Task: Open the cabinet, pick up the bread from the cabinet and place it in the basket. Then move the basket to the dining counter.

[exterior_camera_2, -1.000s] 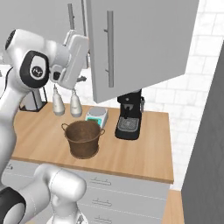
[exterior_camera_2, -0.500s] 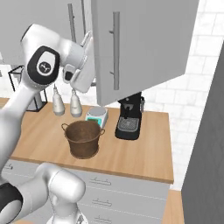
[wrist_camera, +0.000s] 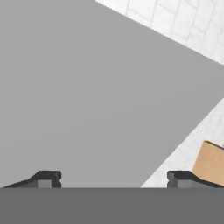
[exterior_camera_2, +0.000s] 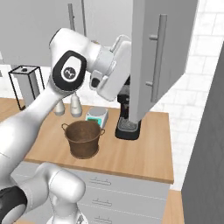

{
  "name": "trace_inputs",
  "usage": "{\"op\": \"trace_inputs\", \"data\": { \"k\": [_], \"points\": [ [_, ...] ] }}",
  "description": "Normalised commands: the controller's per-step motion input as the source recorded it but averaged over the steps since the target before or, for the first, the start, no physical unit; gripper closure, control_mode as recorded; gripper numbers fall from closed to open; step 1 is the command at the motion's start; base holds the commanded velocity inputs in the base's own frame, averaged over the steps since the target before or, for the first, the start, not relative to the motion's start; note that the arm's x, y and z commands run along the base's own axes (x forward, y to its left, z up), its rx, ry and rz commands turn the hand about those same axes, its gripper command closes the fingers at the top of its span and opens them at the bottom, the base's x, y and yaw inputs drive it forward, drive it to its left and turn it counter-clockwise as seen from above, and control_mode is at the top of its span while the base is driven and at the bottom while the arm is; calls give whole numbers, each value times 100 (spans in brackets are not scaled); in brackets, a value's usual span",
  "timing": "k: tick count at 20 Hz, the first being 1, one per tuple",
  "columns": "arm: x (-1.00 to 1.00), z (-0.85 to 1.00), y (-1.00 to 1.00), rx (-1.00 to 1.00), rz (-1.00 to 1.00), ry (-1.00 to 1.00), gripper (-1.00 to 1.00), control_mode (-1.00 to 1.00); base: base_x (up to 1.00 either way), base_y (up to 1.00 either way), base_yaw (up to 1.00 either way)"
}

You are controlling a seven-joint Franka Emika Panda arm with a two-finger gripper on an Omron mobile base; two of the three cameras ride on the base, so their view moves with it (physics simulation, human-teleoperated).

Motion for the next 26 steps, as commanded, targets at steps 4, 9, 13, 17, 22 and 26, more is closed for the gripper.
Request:
{"op": "trace_inputs", "data": {
  "k": [4,9,13,17,22,26],
  "points": [
    [8,0,-99,6,-5,-15,-100,-100,0,0,0],
    [11,-10,10,3,3,-16,-100,-100,0,0,0],
    [5,-30,100,-1,22,-12,-100,-100,0,0,0],
    [0,-13,100,-5,33,-1,-100,-100,0,0,0],
    [-14,0,100,-12,63,15,-100,-100,0,0,0],
    [-25,0,98,-16,72,18,-100,-100,0,0,0]
  ]
}}
